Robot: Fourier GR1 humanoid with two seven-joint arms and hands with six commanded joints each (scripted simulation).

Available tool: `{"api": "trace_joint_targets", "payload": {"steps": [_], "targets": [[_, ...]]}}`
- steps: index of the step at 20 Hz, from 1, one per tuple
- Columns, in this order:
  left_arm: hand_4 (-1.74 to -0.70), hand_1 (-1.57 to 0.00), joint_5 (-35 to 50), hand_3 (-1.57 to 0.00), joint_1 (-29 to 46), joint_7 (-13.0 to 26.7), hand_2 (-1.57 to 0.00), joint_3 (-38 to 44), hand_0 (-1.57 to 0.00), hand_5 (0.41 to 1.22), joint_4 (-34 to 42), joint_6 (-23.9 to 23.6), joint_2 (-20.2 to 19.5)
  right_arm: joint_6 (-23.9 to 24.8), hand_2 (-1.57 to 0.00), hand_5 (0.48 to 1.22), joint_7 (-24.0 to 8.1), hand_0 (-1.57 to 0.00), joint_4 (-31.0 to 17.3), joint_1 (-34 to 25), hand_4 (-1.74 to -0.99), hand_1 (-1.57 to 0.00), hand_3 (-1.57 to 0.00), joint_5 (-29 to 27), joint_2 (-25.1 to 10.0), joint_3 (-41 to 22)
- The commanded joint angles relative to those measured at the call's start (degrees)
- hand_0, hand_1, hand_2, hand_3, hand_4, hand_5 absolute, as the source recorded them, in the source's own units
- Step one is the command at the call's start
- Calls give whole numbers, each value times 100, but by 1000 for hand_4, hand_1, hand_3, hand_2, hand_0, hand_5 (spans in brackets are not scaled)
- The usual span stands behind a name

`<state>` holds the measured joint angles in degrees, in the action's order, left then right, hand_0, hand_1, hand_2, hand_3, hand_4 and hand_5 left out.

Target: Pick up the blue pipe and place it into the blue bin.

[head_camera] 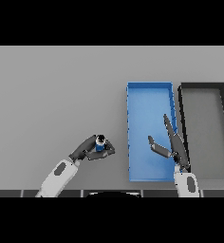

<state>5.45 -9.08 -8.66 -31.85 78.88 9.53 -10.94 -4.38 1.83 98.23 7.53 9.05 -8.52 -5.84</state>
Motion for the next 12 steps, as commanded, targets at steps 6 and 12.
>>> {"api": "trace_joint_targets", "payload": {"steps": [6, 12], "targets": [[-1705, -1497, 13, -1440, -58, -188, -1506, -45, -1486, 1194, 398, -105, 111, -32, 1, 657, 56, 1, -157, -102, -1279, 1, 1, -4, 13, 0], [-1721, -1552, 153, -1449, -390, 244, -1554, -150, -1549, 1214, 1082, -83, 268, 22, 1, 682, 146, 1, -104, -24, -1278, 1, 1, 186, -65, -39]]}}
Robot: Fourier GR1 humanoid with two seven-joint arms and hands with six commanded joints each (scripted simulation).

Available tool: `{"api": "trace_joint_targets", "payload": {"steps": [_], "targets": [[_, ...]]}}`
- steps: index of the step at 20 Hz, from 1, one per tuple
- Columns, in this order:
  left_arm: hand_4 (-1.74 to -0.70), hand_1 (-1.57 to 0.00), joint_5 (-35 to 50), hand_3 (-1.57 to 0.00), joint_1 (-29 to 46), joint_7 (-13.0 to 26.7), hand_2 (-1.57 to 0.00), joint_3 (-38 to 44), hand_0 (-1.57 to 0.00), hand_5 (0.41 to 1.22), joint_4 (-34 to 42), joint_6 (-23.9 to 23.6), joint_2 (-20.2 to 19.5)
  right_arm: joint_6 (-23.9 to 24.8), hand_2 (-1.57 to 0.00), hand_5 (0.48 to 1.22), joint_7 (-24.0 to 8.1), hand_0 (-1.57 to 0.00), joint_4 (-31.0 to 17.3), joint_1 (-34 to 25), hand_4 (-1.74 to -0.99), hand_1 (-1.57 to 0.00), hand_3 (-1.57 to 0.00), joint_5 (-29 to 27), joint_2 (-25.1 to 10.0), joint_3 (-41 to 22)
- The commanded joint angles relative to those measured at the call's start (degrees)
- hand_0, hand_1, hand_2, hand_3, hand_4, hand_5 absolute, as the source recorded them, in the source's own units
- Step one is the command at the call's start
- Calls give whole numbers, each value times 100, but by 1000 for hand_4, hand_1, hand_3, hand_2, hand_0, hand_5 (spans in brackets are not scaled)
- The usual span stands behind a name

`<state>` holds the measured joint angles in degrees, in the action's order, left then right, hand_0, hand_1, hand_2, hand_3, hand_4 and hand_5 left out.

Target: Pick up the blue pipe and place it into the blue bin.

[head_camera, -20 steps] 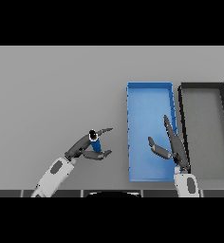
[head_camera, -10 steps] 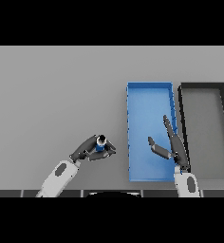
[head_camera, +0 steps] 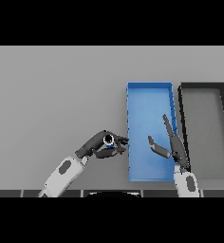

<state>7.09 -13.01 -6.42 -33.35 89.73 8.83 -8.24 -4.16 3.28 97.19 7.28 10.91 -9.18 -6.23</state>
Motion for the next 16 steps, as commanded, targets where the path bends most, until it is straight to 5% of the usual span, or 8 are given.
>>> {"api": "trace_joint_targets", "payload": {"steps": [1, 9, 13, 16], "targets": [[-1723, -1556, 45, -1449, -57, 102, -1557, 33, -1553, 1215, 45, 14, -21, 11, 1, 683, -47, 1, -20, -1, -1275, 1, 1, -4, -11, 25], [-1729, -1568, 89, -1441, -167, 729, -1569, -44, -1568, 1219, 409, 13, -47, -58, 1, 688, 208, 1, -74, 36, -1269, 1, 1, -27, -39, 17], [-1730, -1570, 14, -1442, -118, 660, -1570, -59, -1570, 1220, 280, 51, -60, -74, 1, 687, 23, 1, -59, -45, -1243, 1, 1, -56, -34, 16], [-1730, -1570, 79, -1440, -82, 571, -1571, -10, -1570, 1220, 340, 79, -110, -329, 1, 669, 367, 1, -15, -49, -1215, 1, 1, -403, -101, 103]]}}
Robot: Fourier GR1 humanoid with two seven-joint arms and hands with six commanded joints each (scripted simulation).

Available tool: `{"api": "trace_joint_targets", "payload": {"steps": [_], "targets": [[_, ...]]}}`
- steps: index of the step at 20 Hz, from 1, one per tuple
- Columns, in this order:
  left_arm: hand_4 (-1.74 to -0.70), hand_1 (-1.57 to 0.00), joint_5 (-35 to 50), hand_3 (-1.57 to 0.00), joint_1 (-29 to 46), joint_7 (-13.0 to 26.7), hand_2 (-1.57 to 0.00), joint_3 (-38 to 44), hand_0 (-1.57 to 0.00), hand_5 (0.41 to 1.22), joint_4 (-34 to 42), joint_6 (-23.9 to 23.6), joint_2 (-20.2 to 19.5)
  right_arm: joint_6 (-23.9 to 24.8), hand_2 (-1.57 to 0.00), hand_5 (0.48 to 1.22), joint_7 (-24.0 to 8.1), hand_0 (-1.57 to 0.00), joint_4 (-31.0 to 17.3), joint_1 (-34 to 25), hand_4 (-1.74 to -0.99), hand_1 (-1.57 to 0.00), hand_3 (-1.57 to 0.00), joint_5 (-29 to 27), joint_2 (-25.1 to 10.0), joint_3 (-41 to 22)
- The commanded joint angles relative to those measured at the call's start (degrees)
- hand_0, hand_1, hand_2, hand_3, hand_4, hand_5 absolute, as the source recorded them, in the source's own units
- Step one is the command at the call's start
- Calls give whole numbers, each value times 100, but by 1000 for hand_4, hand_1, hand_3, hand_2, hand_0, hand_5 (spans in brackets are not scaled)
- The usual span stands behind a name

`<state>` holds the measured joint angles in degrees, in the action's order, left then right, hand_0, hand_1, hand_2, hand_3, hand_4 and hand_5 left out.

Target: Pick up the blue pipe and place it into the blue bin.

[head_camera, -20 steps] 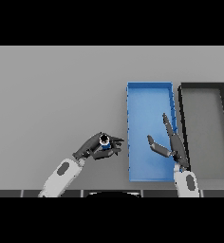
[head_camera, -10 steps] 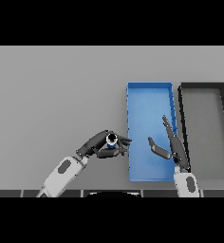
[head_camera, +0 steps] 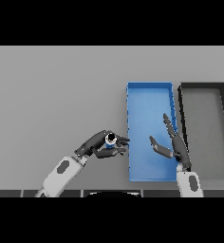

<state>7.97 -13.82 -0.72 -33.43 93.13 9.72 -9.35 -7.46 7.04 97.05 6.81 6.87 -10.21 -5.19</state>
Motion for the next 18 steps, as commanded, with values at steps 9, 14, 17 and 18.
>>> {"api": "trace_joint_targets", "payload": {"steps": [9, 14, 17, 18], "targets": [[-1731, -1571, -88, -1443, -73, 8, -1571, -40, -1571, 1221, -21, 0, 43, -1874, 1, 507, -1470, 1, 1539, -803, -1331, 1, 1, -2829, -972, -216], [-1730, -1571, -140, -1440, -70, 105, -1571, -59, -1571, 1221, -3, 40, -36, -2105, 1, 490, -2201, 1, 1842, -1707, -1335, 1, 1, -3202, -1168, -715], [-1730, -1571, -43, -1439, -139, 108, -1571, -25, -1571, 1221, 62, 114, -44, -2184, 1, 488, -2472, 1, 1805, -2208, -1324, 1, 1, -3208, -1075, -999], [-1730, -1571, -13, -1439, -167, 127, -1571, -8, -1571, 1221, -8, 115, 11, -2227, 1, 490, -2515, 1, 1751, -2310, -1318, 1, 1, -3179, -1035, -1071]]}}
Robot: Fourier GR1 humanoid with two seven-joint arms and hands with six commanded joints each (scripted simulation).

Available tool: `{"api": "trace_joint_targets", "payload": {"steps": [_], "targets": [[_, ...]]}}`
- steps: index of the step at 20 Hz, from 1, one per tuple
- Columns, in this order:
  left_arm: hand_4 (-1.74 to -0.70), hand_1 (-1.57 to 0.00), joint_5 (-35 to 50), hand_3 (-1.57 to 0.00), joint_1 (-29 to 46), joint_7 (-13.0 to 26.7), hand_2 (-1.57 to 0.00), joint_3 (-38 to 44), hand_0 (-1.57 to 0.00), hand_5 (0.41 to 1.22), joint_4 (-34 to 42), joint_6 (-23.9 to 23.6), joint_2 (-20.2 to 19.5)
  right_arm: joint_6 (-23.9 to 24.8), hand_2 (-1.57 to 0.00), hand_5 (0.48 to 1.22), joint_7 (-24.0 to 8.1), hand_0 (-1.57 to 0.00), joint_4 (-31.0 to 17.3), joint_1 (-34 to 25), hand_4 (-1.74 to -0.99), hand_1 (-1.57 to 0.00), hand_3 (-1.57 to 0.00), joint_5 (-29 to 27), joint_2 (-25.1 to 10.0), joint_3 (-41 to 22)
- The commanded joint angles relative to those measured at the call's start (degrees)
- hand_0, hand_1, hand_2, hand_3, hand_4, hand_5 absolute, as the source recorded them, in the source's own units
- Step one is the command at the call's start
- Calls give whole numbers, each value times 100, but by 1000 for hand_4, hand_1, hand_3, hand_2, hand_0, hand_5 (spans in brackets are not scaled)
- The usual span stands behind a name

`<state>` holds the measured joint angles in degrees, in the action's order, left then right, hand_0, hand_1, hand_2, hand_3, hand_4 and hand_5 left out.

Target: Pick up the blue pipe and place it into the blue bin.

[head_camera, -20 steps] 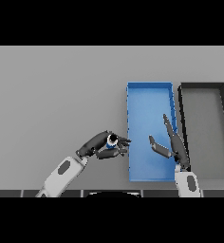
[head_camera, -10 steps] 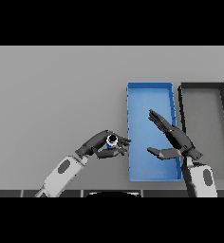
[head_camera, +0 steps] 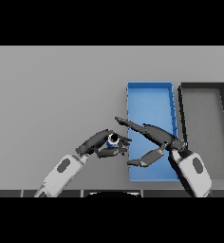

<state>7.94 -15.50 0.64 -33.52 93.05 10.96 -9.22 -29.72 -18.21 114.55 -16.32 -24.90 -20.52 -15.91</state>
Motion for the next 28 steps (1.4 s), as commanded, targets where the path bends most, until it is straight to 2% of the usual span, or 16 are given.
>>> {"api": "trace_joint_targets", "payload": {"steps": [1, 3, 6, 11, 12, 13, 14, 15, 16, 18, 19, 21, 23, 24, 26, 28], "targets": [[-1728, -1571, -49, -1444, 25, -125, -1571, -21, -1571, 1221, -36, 18, 3, -93, 1, 497, 29, 1, -97, -117, -1307, 1, 1, 51, 52, -69], [-1627, -1571, -83, -1490, 79, -253, -1571, -33, -1571, 1221, -91, 70, -3, -142, 1, 510, -24, 1, -250, -439, -1270, 1, 1, 213, 227, -243], [-1542, -1571, -176, -1529, 35, -254, -1571, 3, -1571, 1221, -164, 145, 48, -95, 1, 522, -345, 1, -466, -902, -1243, 1, 1, 217, 450, -418], [-1473, -1571, -239, -1557, 120, -215, -1571, 107, -1571, 1221, -72, 260, 2, -240, -9, 498, -501, 1, -967, -1248, -1210, 1, 1, 300, 801, -643], [-1525, -1571, -233, -1560, 103, -169, -1571, 110, -1571, 1221, -108, 232, 62, -253, -54, 493, -558, -17, -1037, -1359, -1236, -34, -26, 298, 874, -662], [-1568, -1571, -233, -1284, 74, -256, -1571, 140, -1571, 1221, -105, 267, 47, -249, -160, 483, -573, -107, -1082, -1454, -1291, -140, -116, 326, 963, -720], [-1603, -1571, -439, -1190, 3, -78, -1571, 84, -1571, 1221, -121, 173, 41, -282, -308, 477, -583, -264, -1132, -1522, -1348, -299, -252, 352, 1009, -754], [-1630, -1527, -624, -1119, -25, 57, -1571, -8, -1571, 1221, -19, 151, -107, -355, -492, 477, -556, -475, -1182, -1566, -1365, -487, -516, 364, 1034, -755], [-1647, -1536, -630, -1121, 35, 129, -1571, -12, -1571, 1221, 48, 77, -99, -378, -708, 486, -431, -694, -1276, -1648, -1433, -704, -659, 422, 1113, -800], [-1680, -1548, -634, -1283, 17, -78, -1571, 0, -1571, 1221, -20, 77, 4, -339, -1019, 570, -401, -1010, -1266, -1657, -1527, -1016, -880, 226, 1149, -826], [-1692, -1553, -512, -1340, 30, -49, -1571, 45, -1571, 1221, 23, 130, 63, -274, -1129, 638, -363, -1122, -1313, -1704, -1498, -1127, -1018, 106, 1198, -817], [-1710, -1559, -333, -1423, 102, -77, -1571, 134, -1571, 1221, 13, 285, 154, -232, -1288, 848, -103, -1284, -1375, -1671, -1457, -1287, -1217, 97, 1220, -822], [-1720, -1564, -353, -1477, 187, -134, -1571, 173, -1571, 1221, 9, 295, 207, -324, -1390, 982, -115, -1387, -1307, -1716, -1438, -1389, -1344, 279, 1114, -855], [-1723, -1565, -414, -1495, 159, -179, -1571, 211, -1571, 1221, -47, 328, 168, -431, -1426, 1030, 23, -1424, -1353, -1728, -1435, -1425, -1390, 461, 1106, -884], [-1727, -1567, -502, -1523, 67, -108, -1571, 228, -1571, 1221, -174, 348, 285, -479, -1478, 1099, 262, -1477, -1292, -1611, -1445, -1478, -1455, 598, 1116, -974], [-1730, -1569, -472, -1540, 169, 31, -1571, 228, -1571, 1221, -11, 361, 259, -513, -1512, 1143, 207, -1511, -1320, -1644, -1463, -1511, -1497, 459, 1162, -916]]}}
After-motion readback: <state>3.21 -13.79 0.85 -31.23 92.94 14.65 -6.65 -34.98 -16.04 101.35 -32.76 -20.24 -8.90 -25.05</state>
